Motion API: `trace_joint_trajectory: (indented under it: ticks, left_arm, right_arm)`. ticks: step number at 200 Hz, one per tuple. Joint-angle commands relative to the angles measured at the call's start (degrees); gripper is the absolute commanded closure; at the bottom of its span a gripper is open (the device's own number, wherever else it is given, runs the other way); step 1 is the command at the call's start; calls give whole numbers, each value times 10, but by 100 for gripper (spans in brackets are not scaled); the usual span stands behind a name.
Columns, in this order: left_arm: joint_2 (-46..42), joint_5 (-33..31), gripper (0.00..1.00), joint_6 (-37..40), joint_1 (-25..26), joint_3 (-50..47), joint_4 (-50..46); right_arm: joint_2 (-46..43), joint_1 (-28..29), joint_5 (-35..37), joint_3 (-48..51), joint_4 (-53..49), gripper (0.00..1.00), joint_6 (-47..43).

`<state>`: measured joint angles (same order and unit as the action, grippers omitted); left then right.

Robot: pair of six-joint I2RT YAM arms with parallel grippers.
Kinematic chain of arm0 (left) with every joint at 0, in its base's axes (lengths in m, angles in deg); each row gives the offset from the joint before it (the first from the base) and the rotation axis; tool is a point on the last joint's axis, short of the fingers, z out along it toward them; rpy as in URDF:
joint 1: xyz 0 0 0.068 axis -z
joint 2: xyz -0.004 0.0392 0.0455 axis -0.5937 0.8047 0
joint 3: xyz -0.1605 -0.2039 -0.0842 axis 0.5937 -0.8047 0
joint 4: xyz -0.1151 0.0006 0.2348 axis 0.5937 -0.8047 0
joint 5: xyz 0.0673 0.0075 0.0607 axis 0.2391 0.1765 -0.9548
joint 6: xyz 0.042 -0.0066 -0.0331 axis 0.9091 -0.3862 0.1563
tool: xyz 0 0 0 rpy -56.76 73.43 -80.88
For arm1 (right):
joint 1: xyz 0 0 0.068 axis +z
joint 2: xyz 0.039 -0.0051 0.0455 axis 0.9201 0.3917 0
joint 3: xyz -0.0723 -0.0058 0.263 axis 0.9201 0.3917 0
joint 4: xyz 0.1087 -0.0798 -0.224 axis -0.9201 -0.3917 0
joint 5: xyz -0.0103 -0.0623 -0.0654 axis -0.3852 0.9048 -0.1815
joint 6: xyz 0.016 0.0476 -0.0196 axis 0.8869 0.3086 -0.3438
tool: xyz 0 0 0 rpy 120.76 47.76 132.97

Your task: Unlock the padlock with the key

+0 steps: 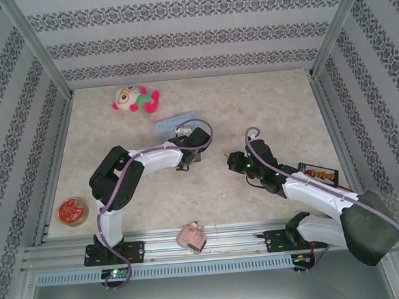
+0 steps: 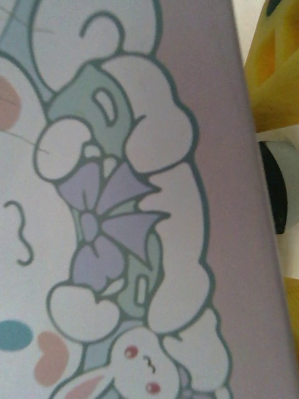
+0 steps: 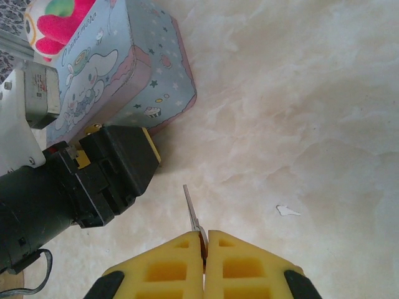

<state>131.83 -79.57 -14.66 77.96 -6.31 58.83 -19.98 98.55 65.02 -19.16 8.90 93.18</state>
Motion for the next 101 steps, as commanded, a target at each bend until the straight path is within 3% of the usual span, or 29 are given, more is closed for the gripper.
trace_joint_trajectory:
  ticks: [1,101]
  left_arm:
    - [9,-9,40,13,2,2,15]
    - [4,-42,51,38,1,-55,125]
  right_arm:
    - [2,-5,5,-8,2,100,0]
    - [-16,-7,20,11,9,100,11]
